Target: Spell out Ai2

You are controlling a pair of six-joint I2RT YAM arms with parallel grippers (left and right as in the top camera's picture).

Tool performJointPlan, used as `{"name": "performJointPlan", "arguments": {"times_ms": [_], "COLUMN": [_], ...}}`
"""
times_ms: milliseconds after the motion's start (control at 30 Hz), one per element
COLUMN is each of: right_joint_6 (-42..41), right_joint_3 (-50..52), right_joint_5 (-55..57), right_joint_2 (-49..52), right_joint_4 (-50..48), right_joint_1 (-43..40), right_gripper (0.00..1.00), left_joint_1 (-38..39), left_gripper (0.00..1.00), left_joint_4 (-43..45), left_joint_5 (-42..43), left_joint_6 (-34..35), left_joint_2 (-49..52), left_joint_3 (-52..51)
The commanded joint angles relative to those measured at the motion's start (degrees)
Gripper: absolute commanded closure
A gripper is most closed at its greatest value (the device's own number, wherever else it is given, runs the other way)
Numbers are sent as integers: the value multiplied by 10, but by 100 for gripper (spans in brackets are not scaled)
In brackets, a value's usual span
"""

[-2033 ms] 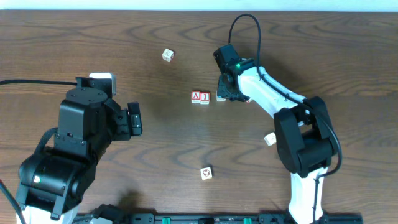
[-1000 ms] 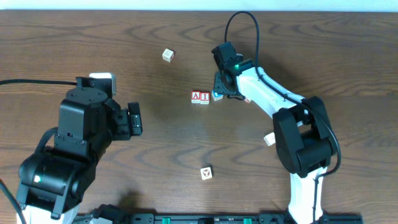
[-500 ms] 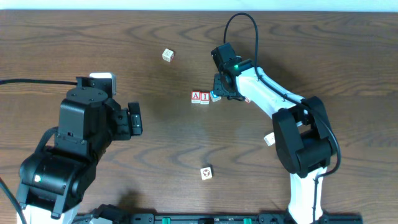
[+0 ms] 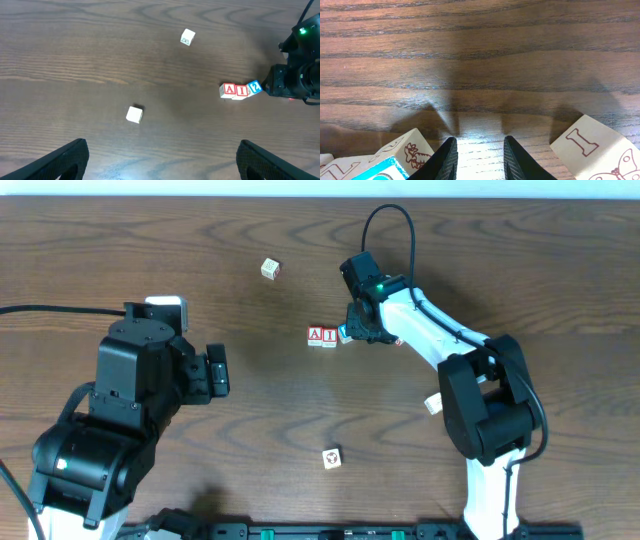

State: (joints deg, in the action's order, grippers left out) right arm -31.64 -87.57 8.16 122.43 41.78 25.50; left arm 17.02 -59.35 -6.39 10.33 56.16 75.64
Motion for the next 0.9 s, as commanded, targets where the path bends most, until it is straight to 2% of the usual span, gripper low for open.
{"name": "performJointPlan", "arguments": {"times_ms": [0,867], "right_joint_6": [-11,-40], "right_joint_3": [3,3], "right_joint_5": [4,-42], "right_joint_2": [4,4], "right_joint_4": [-4,4], "right_joint_1": [3,5], "right_gripper": [71,71], "left_joint_1": [-1,-1], "left_gripper": [5,5], "left_joint_4": [1,1], "left_joint_5": [0,0], "left_joint_6": [2,2], "left_joint_2": [1,1], "left_joint_3": [7,7]}}
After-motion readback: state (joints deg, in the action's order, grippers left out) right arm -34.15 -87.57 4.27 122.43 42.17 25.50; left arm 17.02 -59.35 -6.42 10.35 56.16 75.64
